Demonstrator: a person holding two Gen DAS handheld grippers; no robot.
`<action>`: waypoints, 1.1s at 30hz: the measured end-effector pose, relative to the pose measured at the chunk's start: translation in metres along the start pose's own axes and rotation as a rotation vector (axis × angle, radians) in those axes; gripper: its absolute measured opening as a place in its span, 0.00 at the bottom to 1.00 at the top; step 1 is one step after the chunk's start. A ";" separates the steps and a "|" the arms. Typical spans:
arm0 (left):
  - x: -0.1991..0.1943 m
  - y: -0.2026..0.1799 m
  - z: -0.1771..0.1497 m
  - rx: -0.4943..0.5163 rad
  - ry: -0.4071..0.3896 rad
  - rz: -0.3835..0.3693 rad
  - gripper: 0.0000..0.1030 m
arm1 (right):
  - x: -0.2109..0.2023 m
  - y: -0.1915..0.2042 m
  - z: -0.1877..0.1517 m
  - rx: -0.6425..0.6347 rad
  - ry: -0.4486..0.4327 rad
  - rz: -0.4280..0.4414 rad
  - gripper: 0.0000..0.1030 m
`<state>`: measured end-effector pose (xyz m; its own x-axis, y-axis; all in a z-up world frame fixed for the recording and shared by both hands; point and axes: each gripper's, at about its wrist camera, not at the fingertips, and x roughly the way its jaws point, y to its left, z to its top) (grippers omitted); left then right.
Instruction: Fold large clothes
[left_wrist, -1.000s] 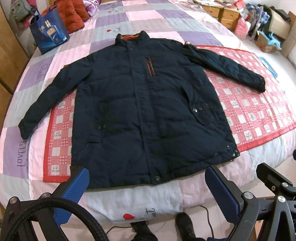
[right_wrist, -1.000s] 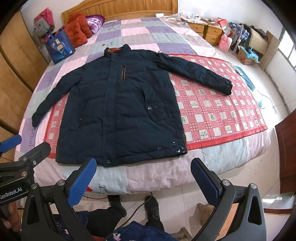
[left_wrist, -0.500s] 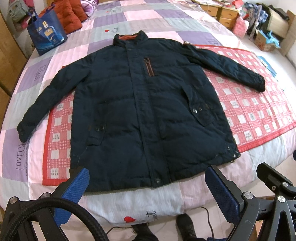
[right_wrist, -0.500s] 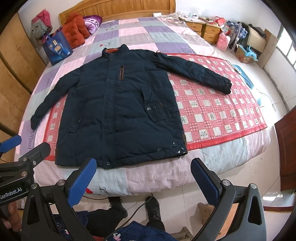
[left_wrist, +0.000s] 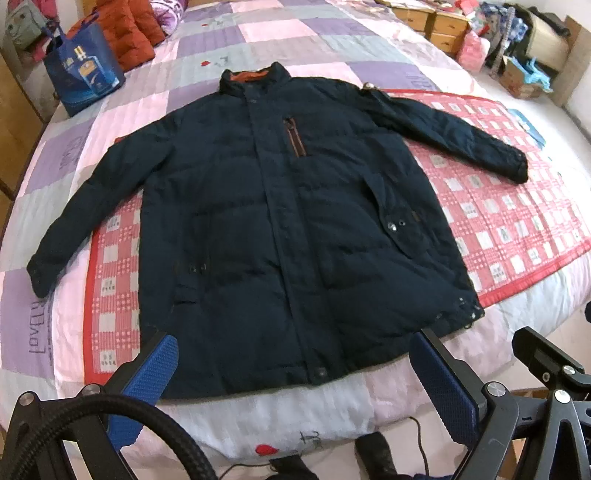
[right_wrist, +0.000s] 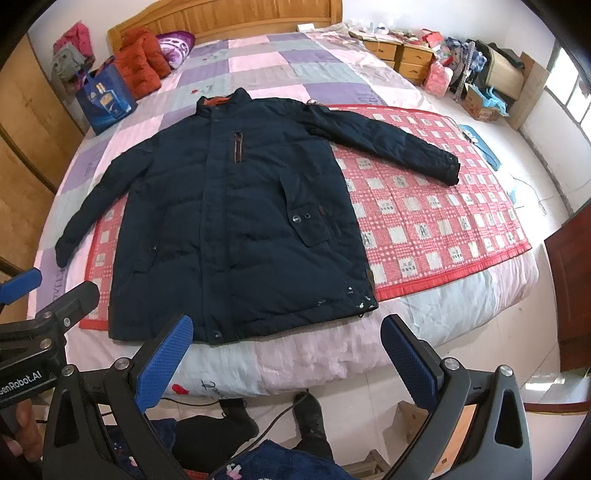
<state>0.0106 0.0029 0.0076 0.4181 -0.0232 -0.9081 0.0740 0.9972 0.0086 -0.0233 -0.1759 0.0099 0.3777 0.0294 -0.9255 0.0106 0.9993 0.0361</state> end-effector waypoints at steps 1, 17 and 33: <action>0.001 0.003 0.002 0.004 -0.001 -0.004 1.00 | 0.002 0.004 0.002 0.005 -0.001 -0.007 1.00; 0.019 0.048 0.021 0.094 -0.019 -0.062 1.00 | 0.011 0.054 0.011 0.075 0.010 -0.089 1.00; 0.086 0.085 0.021 -0.008 0.018 0.008 1.00 | 0.060 0.038 0.032 0.046 0.008 -0.140 1.00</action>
<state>0.0717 0.0841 -0.0609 0.4022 -0.0136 -0.9154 0.0633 0.9979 0.0130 0.0295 -0.1368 -0.0322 0.3619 -0.1101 -0.9257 0.1055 0.9915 -0.0766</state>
